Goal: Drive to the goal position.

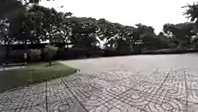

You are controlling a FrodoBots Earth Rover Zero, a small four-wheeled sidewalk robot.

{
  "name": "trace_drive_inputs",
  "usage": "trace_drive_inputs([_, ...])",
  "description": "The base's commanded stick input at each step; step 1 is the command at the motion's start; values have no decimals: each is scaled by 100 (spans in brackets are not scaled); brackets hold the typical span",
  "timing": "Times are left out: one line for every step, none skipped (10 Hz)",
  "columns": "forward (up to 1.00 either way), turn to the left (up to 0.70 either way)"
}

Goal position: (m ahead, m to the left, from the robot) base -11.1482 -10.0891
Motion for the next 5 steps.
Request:
trace_drive_inputs([-100, 0])
trace_drive_inputs([-100, 0])
trace_drive_inputs([-100, 0])
trace_drive_inputs([-100, 0])
trace_drive_inputs([-100, 0])
